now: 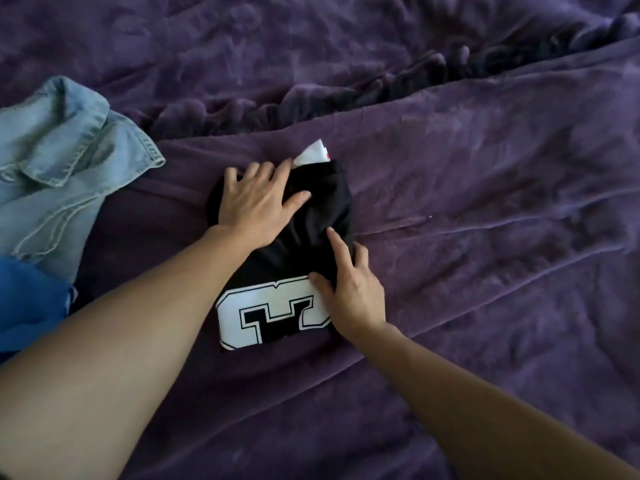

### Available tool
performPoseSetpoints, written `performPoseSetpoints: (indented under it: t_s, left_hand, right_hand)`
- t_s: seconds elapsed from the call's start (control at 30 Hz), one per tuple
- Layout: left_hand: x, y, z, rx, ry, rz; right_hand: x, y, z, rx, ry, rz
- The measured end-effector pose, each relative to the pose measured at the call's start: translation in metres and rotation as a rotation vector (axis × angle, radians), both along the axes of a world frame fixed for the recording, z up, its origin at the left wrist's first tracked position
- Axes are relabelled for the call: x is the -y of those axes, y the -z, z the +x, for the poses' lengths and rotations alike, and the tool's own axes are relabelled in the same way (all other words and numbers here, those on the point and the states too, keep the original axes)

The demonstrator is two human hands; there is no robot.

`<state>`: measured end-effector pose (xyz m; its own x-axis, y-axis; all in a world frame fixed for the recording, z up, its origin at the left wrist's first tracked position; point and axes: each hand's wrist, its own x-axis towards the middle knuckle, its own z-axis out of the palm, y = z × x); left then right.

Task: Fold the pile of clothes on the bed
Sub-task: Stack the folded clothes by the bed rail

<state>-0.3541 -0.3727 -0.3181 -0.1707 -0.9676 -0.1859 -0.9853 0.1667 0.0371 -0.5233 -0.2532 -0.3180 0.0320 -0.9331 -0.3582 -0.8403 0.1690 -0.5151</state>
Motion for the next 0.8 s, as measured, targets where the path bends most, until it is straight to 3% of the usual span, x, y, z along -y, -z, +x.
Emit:
performPoseSetpoints:
  t_s: [0.37,0.8]
  left_hand:
    - [-0.066,-0.094,-0.069,-0.362,0.002,-0.018]
    - [-0.036,-0.184,-0.300,-0.486,0.143,-0.069]
  right_hand:
    - [-0.031,-0.106,-0.115,-0.091,-0.171,0.059]
    - [-0.033,-0.181,-0.336,-0.126,-0.024,-0.146]
